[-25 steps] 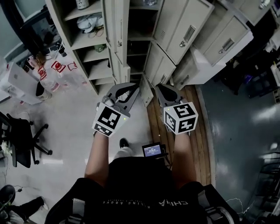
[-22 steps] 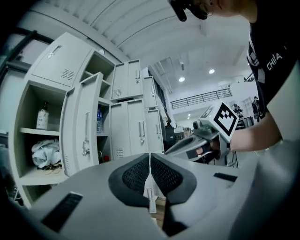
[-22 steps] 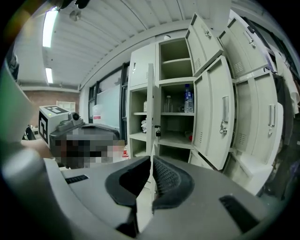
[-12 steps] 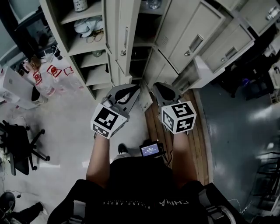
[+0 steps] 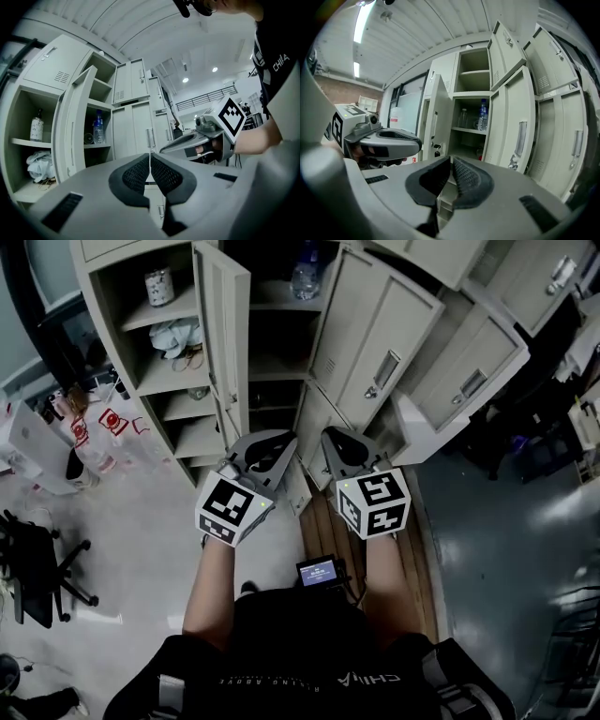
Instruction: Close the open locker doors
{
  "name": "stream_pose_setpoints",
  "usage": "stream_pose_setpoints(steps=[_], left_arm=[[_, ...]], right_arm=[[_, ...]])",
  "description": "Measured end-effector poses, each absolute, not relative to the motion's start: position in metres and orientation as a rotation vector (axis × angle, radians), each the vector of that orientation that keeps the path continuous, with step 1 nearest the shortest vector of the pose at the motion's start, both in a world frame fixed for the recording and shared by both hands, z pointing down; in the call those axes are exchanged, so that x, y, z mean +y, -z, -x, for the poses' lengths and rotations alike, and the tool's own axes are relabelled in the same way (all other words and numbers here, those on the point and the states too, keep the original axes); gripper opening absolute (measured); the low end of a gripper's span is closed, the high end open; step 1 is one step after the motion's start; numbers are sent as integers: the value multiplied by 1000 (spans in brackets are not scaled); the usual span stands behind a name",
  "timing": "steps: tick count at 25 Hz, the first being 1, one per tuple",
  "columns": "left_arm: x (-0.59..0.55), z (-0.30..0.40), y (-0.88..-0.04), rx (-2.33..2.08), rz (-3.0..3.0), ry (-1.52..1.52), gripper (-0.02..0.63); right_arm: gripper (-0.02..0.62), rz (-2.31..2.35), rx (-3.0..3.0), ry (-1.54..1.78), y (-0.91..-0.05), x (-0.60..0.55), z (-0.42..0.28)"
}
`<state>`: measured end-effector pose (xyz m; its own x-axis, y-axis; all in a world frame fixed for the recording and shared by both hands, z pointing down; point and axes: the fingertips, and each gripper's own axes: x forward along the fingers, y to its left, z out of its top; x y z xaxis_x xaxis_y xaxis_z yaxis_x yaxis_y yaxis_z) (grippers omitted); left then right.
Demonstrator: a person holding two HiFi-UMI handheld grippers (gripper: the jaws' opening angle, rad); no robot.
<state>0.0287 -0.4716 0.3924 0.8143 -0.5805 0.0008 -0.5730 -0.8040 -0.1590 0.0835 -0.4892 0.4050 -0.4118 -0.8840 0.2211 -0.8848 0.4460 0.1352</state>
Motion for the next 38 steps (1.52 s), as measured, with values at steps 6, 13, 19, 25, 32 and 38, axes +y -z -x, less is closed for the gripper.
stream_pose_setpoints(steps=[6,13,19,25,32,38], left_arm=[[-496,-53,-343,917,2791,63,25],[-522,-82,-253,897,2717,-11,25],[-540,-106,-172,879,2598,-12,25],[-550,-139,-111,794,2554,-44,25],[-552,-194,-76,677,2599,-77,26],[-549,-224,-68,625,2644,-84,114]], right_arm=[[41,-1546,-2450,136,-357,-501,-110],[41,-1589,-2474,395,-255,-521,-125],[41,-1674,-2420,590,-160,-531,-142],[41,-1772,-2323,724,-87,-532,-169],[41,-1901,-2294,681,-50,-534,-223],[155,-1872,-2373,522,-46,-549,-253]])
